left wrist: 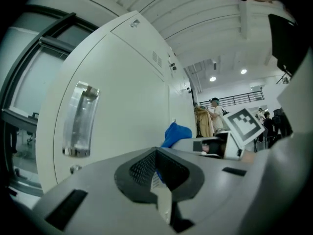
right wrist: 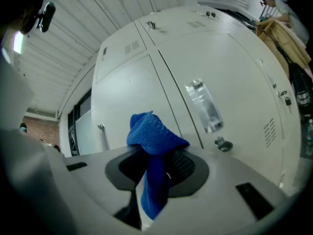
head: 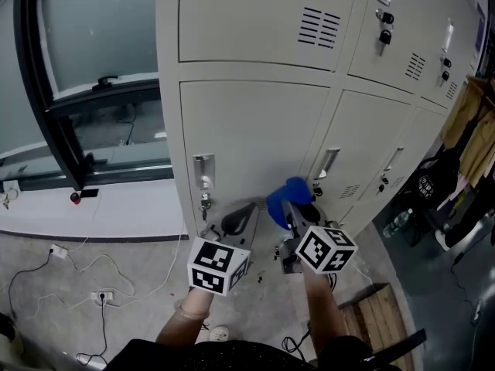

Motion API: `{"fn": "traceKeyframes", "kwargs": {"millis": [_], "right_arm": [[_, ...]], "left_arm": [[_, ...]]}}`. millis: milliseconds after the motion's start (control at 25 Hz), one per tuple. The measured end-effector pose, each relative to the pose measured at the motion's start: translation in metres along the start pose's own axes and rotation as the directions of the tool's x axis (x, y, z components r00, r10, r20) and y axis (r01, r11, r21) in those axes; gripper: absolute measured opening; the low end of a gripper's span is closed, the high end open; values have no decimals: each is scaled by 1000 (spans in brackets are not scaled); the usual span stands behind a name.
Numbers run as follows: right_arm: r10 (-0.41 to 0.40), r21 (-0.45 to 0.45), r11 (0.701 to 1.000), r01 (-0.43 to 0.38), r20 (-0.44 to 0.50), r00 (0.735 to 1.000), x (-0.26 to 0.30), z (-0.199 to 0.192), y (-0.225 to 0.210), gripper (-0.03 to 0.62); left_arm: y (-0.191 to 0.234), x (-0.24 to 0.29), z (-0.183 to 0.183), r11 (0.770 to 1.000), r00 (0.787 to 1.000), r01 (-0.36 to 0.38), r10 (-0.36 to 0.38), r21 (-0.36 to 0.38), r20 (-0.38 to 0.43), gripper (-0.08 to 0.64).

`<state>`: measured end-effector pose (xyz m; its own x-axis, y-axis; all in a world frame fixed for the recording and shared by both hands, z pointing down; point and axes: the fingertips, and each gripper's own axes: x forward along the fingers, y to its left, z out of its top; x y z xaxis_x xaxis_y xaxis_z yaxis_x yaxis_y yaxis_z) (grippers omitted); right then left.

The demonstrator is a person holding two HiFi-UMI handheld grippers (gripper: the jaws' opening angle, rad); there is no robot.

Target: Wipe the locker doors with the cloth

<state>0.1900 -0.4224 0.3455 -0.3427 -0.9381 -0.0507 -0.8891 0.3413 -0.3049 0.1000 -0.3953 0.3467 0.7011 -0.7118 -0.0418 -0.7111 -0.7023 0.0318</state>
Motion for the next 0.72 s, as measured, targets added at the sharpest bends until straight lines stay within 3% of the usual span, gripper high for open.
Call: {"fn": "traceKeyframes", "kwargs": {"millis": [120, 280, 440, 720], "right_arm": [[53, -51, 998, -47, 122, 991, -11, 44, 36, 107], [22, -177, 984, 19, 229, 973, -27, 75, 64, 106], [-1, -224, 973, 51, 219, 976, -29, 68, 73, 104], [-6, -204, 978, 42, 178, 984, -27, 52, 72, 103]], "left_arm": [[6, 4, 43, 999, 996, -30, 27, 38, 86, 6], [11, -2, 79, 991, 984, -91, 75, 94, 159, 6], [7, -6, 75, 990, 984, -95, 77, 104, 162, 6], [1, -9, 66, 993, 986, -83, 69, 88, 149, 6]]}}
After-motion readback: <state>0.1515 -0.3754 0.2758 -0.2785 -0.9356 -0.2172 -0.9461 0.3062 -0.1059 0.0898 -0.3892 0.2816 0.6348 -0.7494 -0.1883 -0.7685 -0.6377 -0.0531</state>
